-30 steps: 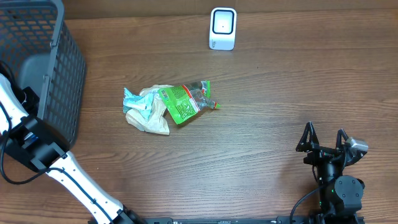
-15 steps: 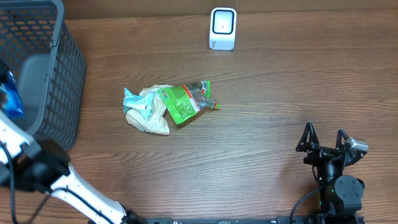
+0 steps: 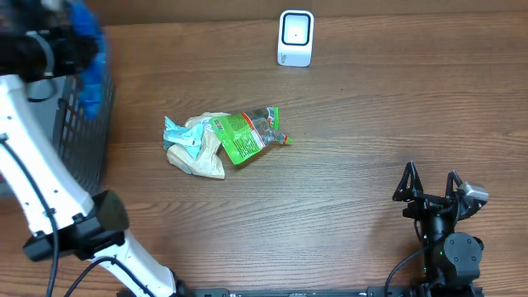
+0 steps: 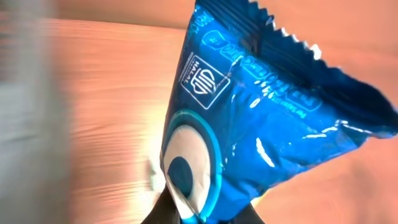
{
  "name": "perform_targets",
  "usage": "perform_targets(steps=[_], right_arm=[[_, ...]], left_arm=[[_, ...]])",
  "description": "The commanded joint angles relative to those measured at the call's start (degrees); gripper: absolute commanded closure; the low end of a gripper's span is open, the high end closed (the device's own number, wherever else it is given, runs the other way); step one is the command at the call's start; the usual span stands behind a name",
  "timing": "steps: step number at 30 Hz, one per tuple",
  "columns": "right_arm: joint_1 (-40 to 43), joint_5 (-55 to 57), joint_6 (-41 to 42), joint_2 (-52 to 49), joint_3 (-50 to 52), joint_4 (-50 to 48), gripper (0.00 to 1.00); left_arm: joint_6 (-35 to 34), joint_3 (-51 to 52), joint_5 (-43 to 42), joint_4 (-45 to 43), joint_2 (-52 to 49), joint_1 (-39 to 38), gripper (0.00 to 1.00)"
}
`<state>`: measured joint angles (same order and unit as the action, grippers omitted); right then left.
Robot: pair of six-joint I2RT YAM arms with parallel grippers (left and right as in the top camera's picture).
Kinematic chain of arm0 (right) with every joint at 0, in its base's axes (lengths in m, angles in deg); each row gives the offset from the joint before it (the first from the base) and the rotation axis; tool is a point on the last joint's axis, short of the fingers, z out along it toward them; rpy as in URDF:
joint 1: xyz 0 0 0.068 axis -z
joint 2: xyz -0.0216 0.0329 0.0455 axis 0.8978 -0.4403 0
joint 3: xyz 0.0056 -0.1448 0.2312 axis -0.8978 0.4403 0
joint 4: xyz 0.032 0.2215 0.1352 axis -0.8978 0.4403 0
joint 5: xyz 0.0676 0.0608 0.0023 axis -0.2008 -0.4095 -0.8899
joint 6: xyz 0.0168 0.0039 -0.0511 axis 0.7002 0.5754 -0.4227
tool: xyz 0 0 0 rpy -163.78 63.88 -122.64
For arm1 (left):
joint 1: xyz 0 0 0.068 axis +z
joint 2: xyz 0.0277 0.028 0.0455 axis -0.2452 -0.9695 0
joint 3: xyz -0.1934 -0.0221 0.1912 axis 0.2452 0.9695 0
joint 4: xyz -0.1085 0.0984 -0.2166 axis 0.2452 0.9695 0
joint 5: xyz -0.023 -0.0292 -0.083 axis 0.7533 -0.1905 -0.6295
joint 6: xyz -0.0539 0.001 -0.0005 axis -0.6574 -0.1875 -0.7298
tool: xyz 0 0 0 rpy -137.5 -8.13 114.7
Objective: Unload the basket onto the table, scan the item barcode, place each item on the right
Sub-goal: 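Grasp the blue Oreo pack with the left gripper and lift it, then carry the Oreo pack out and drop it on the table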
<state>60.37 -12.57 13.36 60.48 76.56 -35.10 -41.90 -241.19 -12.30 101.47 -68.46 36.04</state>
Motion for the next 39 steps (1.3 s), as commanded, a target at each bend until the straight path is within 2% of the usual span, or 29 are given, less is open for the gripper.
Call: perform_targets(steps=[1,10,14,26,29,39], right_arm=[[-0.4,0.8,-0.2,0.5,0.0,-0.3,0.00],[-0.4,0.8,-0.2,0.5,0.0,-0.3,0.00],[-0.4,0.8,-0.2,0.5,0.0,-0.3,0.00],[-0.4,0.8,-0.2,0.5,0.0,-0.3,0.00],[-0.4,0.8,-0.2,0.5,0.0,-0.3,0.00],[-0.4,0.8,-0.2,0.5,0.0,-0.3,0.00]], left_arm=[[7.1,0.8,-8.2,0.9,-0.7,-6.3,0.96],[8.0,7.9,-9.7,0.9,-2.8,-21.1,0.96],[11.2,14.3,-9.8,0.9,-2.8,-26.0,0.96],[12.8,39.8,-19.7,-6.6,-2.8,-33.0,0.96],[9.7,45.5,-21.7,-10.4,-2.8,-34.1,0.96],[-12.3,60.5,-30.5,-30.5,-2.8,-35.9,0.96]])
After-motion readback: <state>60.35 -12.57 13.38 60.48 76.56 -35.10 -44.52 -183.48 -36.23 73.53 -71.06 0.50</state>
